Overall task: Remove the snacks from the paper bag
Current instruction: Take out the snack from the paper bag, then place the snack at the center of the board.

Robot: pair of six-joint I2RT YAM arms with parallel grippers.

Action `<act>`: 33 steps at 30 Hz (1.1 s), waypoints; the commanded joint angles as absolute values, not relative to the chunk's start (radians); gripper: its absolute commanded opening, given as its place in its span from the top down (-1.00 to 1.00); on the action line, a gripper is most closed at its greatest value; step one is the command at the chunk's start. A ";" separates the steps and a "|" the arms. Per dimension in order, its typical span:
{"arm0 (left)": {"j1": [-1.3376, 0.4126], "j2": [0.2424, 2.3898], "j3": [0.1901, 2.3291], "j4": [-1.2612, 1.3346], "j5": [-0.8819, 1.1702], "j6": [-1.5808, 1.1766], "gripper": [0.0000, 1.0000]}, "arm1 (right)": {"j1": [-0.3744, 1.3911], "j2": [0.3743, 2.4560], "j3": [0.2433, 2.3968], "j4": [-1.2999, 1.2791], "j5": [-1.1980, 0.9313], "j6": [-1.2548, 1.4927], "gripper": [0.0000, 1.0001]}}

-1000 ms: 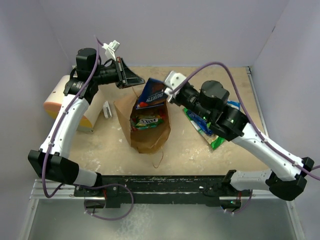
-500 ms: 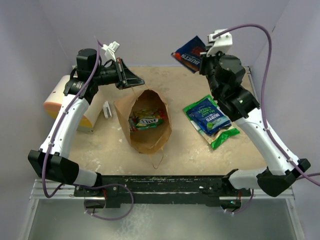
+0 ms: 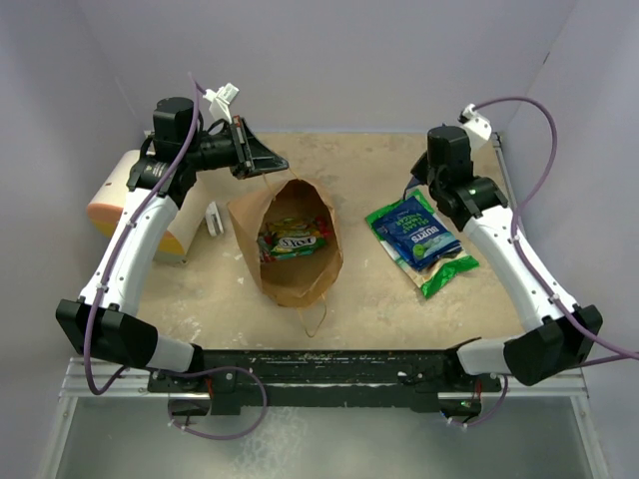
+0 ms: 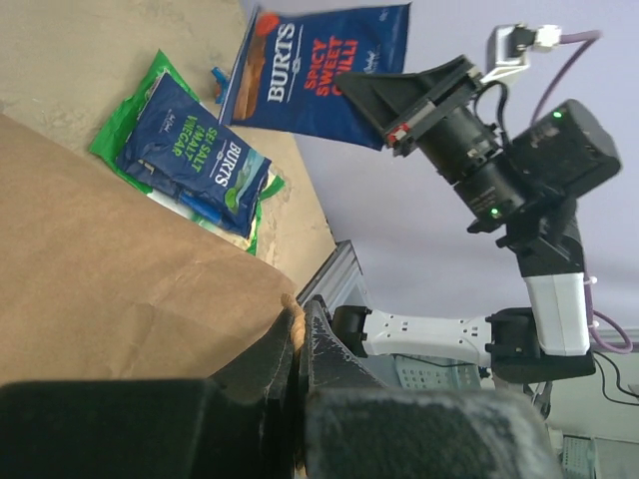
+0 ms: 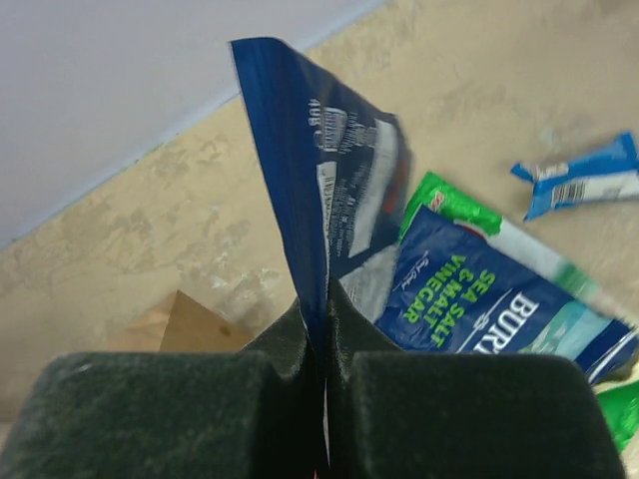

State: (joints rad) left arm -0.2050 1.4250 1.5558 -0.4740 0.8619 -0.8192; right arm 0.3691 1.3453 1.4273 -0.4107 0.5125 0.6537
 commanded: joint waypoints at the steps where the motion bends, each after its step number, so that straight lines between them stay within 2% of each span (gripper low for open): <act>1: -0.198 1.410 1.589 -0.433 0.869 -0.815 1.00 | 0.325 1.305 1.377 -0.393 0.500 0.991 1.00; 10: -0.193 1.401 1.588 -0.439 0.870 -0.808 1.00 | 0.279 1.372 1.322 -0.386 0.470 1.202 1.00; 20: -0.190 1.407 1.595 -0.437 0.877 -0.807 1.00 | 0.254 1.421 1.207 -0.309 0.506 1.253 1.00; 33: -0.190 1.424 1.615 -0.440 0.883 -0.805 1.00 | 0.222 1.408 1.055 -0.372 0.499 1.362 1.00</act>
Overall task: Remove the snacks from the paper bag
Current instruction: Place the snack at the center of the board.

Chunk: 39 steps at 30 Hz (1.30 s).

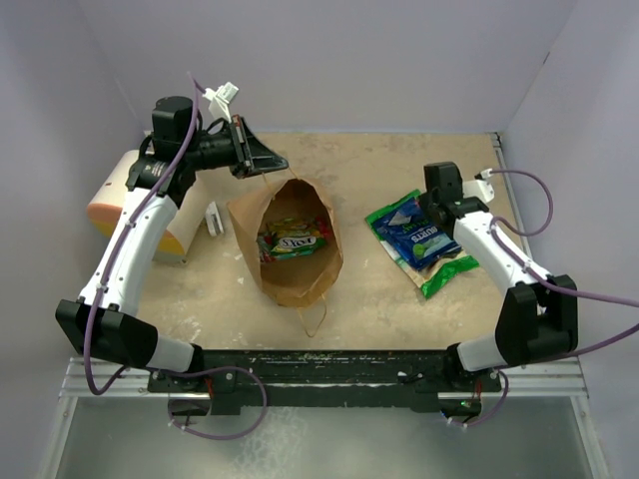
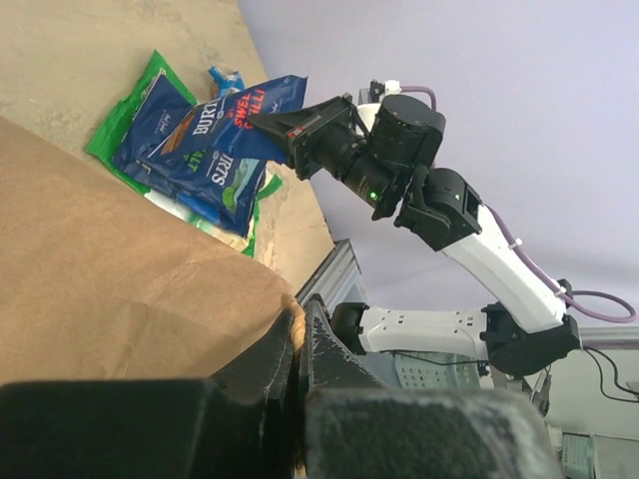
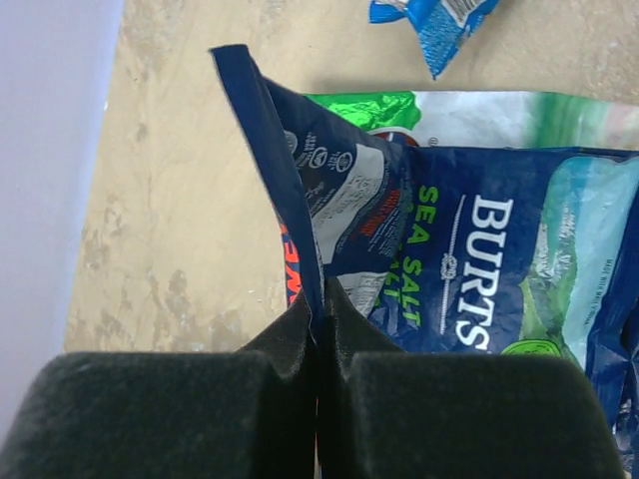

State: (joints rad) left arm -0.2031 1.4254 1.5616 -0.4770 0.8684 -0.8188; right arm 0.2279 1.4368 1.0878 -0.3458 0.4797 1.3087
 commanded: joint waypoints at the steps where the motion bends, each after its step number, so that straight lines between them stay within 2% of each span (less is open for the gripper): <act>1: -0.190 1.426 1.619 -0.439 0.883 -0.805 1.00 | 0.220 1.404 1.044 -0.375 0.496 1.368 1.00; 14: -0.190 1.423 1.609 -0.436 0.885 -0.808 1.00 | 0.213 1.361 0.881 -0.420 0.466 1.460 1.00; 27: -0.190 1.407 1.591 -0.431 0.888 -0.810 1.00 | 0.201 1.340 0.834 -0.465 0.504 1.500 0.99; 31: -0.190 1.401 1.586 -0.431 0.889 -0.810 1.00 | 0.198 1.324 0.806 -0.465 0.511 1.488 0.89; 34: -0.191 1.400 1.581 -0.430 0.890 -0.811 1.00 | 0.196 1.311 0.790 -0.458 0.514 1.476 0.70; 39: -0.192 1.397 1.578 -0.426 0.895 -0.814 1.00 | 0.192 1.279 0.789 -0.491 0.519 1.430 0.51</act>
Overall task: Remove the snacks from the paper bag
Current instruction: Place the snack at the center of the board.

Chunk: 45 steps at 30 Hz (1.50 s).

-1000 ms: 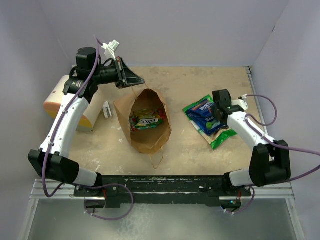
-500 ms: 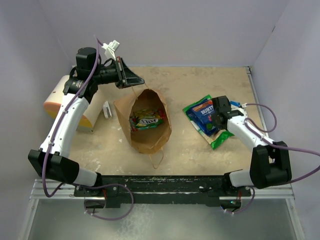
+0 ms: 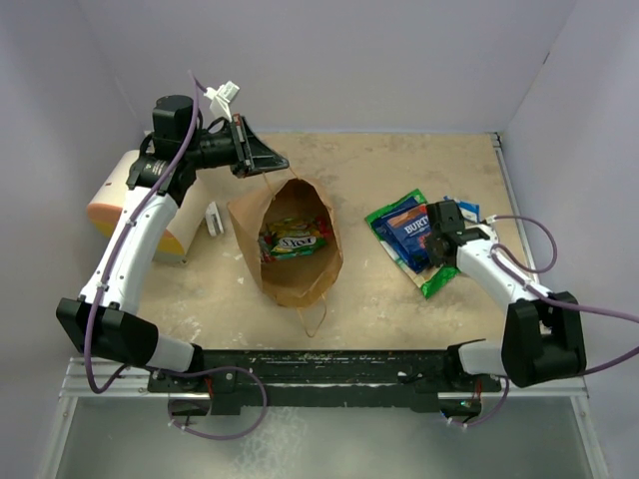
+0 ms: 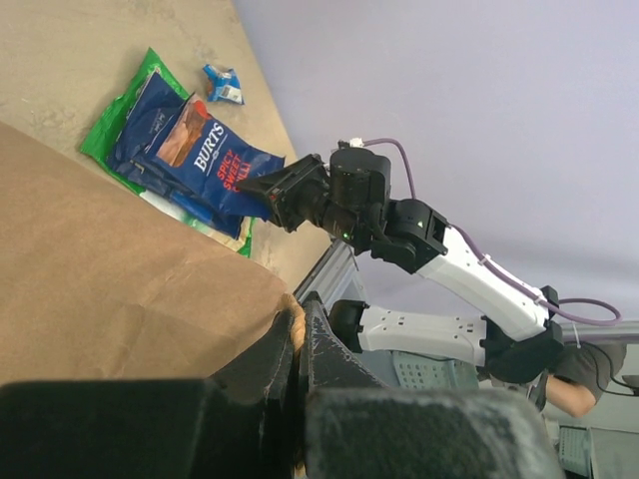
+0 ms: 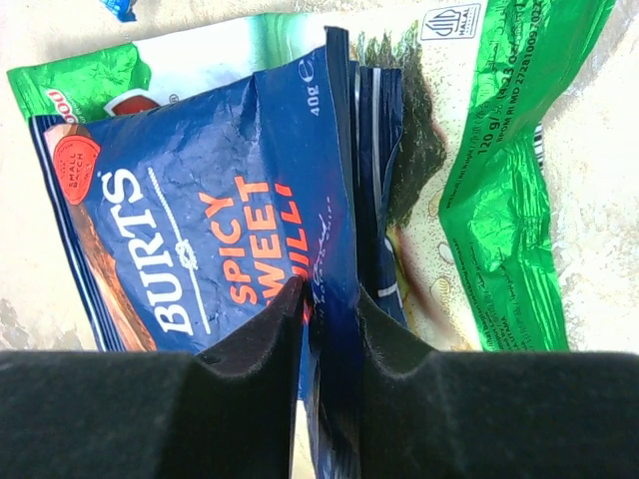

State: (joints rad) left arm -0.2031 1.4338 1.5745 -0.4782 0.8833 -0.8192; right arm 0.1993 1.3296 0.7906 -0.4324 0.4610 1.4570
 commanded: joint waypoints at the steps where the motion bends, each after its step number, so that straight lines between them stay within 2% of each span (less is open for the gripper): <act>1: -0.192 1.396 1.578 -0.426 0.895 -0.815 1.00 | 0.192 1.267 0.786 -0.501 0.522 1.419 0.50; 9: -0.193 1.390 1.577 -0.426 0.899 -0.816 1.00 | 0.180 1.149 0.699 -0.496 0.528 1.275 0.18; 14: -0.196 1.382 1.570 -0.427 0.898 -0.816 1.00 | 0.174 1.099 0.689 -0.538 0.523 1.191 0.17; 17: -0.196 1.377 1.567 -0.425 0.896 -0.819 1.00 | 0.175 1.054 0.725 -0.545 0.525 1.079 0.25; 22: -0.196 1.369 1.566 -0.425 0.891 -0.821 1.00 | 0.175 0.982 0.816 -0.429 0.504 0.725 0.22; 25: -0.196 1.364 1.558 -0.419 0.889 -0.825 1.00 | 0.175 0.971 0.864 -0.334 0.384 0.514 0.08; 28: -0.196 1.356 1.547 -0.407 0.885 -0.835 1.00 | 0.175 0.988 0.909 -0.237 0.166 0.351 -0.11; 32: -0.195 1.341 1.525 -0.390 0.880 -0.851 1.00 | 0.188 1.015 0.906 -0.137 -0.123 0.386 -0.18; 34: -0.195 1.335 1.519 -0.388 0.878 -0.856 1.00 | 0.229 1.010 0.886 -0.071 -0.179 0.432 -0.20; 36: -0.195 1.326 1.511 -0.389 0.873 -0.857 1.00 | 0.341 0.998 0.876 -0.005 -0.170 0.433 -0.22; 40: -0.195 1.318 1.486 -0.376 0.874 -0.868 1.00 | 0.553 1.002 0.919 0.051 -0.134 0.314 -0.27; 45: -0.195 1.311 1.478 -0.366 0.877 -0.880 1.00 | 0.674 1.027 0.974 0.061 -0.167 0.193 -0.30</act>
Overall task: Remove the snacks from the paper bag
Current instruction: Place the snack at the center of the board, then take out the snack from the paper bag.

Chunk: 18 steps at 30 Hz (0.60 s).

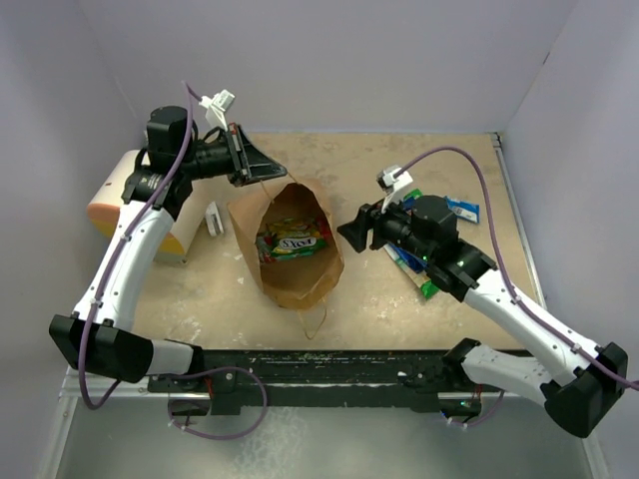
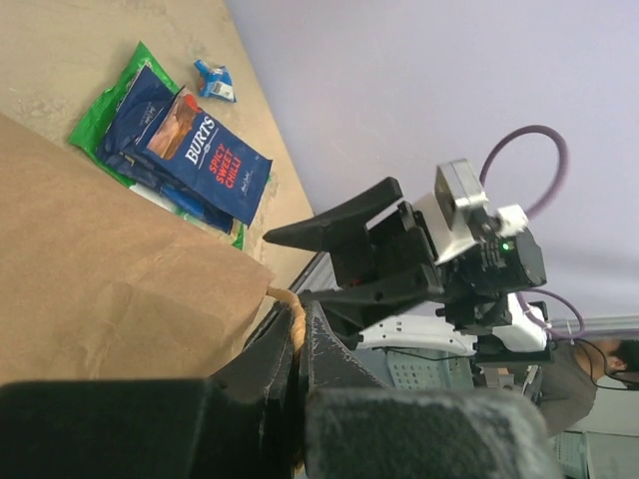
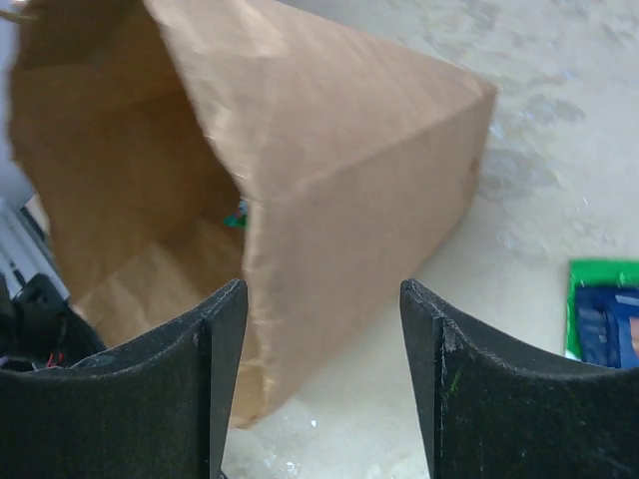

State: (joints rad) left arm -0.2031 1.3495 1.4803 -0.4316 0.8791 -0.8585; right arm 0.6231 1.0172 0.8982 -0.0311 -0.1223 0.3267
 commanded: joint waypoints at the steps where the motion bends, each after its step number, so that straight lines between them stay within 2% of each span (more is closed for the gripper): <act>1: -0.195 1.307 1.476 -0.368 0.877 -0.880 1.00 | 0.692 1.036 0.985 0.063 -0.171 0.170 -0.30; 7: -0.195 1.289 1.465 -0.377 0.874 -0.878 1.00 | 0.794 1.084 1.071 0.046 -0.186 -0.024 -0.33; 13: -0.195 1.287 1.468 -0.378 0.874 -0.875 1.00 | 0.934 1.123 1.085 0.040 -0.291 -0.321 -0.38; 18: -0.194 1.292 1.479 -0.376 0.879 -0.868 1.00 | 0.997 1.241 1.134 -0.071 -0.261 -0.518 -0.39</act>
State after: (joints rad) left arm -0.2031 1.3159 1.4616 -0.4278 0.8783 -0.8722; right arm 0.9611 1.1622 1.0668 -0.0093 -0.2543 -0.2821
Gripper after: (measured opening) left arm 0.007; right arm 0.693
